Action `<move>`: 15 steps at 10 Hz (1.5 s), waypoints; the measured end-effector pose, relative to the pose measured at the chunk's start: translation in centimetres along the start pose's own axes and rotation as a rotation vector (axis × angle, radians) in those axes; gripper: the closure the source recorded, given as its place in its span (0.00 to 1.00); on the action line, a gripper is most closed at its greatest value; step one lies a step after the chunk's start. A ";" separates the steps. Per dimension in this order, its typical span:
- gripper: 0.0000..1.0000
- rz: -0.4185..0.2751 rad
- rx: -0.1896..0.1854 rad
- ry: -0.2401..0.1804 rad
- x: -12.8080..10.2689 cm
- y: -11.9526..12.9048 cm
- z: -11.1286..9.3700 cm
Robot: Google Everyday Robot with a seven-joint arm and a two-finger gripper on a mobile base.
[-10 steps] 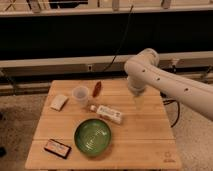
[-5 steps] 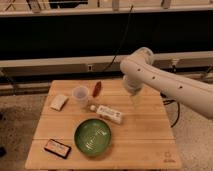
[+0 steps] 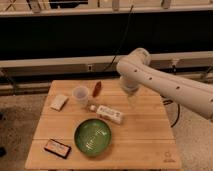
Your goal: Move the arm in a circular motion
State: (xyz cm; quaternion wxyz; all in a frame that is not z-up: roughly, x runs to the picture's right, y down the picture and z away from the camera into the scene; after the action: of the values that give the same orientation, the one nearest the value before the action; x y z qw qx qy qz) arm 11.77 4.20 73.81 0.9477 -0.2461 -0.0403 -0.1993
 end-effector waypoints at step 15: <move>0.20 -0.042 0.029 -0.031 -1.6 1.9 -0.1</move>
State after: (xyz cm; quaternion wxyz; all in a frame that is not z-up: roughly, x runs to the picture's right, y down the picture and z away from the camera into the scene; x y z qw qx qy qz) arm 11.02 6.26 72.54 0.9460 -0.2343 -0.0633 -0.2149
